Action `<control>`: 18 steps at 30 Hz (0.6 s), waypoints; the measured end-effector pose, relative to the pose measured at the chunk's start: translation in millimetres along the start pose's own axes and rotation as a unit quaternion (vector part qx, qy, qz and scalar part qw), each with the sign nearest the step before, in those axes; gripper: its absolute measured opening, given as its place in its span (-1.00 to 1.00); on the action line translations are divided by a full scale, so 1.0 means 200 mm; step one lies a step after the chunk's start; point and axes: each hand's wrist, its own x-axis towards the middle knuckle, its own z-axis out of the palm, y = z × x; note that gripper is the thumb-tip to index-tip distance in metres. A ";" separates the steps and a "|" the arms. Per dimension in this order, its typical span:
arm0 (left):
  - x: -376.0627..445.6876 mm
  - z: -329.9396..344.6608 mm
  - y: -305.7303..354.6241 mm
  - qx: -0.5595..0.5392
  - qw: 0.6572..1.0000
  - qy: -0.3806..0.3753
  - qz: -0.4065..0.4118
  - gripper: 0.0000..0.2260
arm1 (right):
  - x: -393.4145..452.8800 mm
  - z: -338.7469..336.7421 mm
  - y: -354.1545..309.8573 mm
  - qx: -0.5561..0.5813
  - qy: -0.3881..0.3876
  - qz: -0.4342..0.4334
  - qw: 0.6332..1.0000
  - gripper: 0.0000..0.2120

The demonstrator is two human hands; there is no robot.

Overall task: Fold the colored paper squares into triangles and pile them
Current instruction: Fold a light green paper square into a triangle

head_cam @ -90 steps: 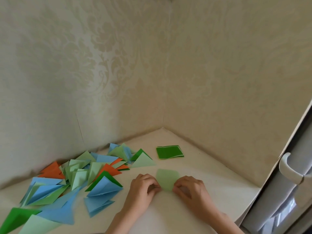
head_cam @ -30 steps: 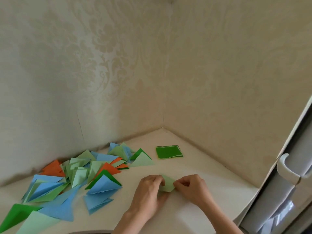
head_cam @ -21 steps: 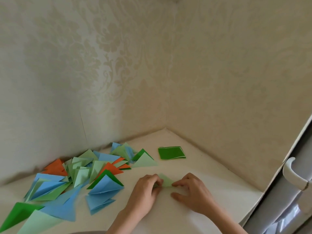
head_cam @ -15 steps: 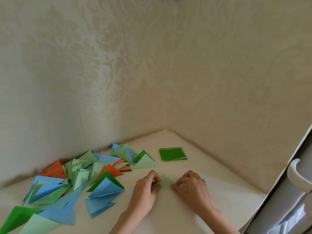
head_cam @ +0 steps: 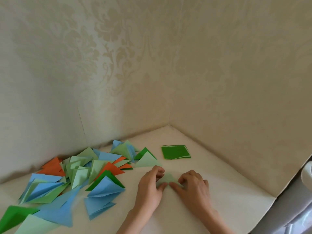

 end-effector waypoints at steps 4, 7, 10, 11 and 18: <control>0.01 -0.04 -0.01 -0.042 0.999 -0.013 -0.023 -0.70 | 0.02 -0.01 0.02 0.052 -0.012 0.011 0.998 -0.73; 0.01 -0.07 -0.03 -0.079 0.996 -0.024 -0.037 -0.67 | 0.03 -0.03 0.02 0.076 -0.039 0.012 0.996 -0.76; 0.01 -0.09 -0.03 -0.107 0.993 -0.028 -0.037 -0.68 | 0.03 -0.06 0.04 0.106 -0.059 0.010 0.993 -0.81; 0.01 -0.09 -0.03 -0.112 0.993 -0.030 -0.037 -0.69 | 0.03 -0.06 0.05 0.111 -0.065 0.010 0.992 -0.83; 0.00 -0.13 -0.05 -0.009 1.000 -0.002 -0.017 -0.72 | -0.01 -0.05 0.05 0.112 -0.048 -0.008 0.993 -0.80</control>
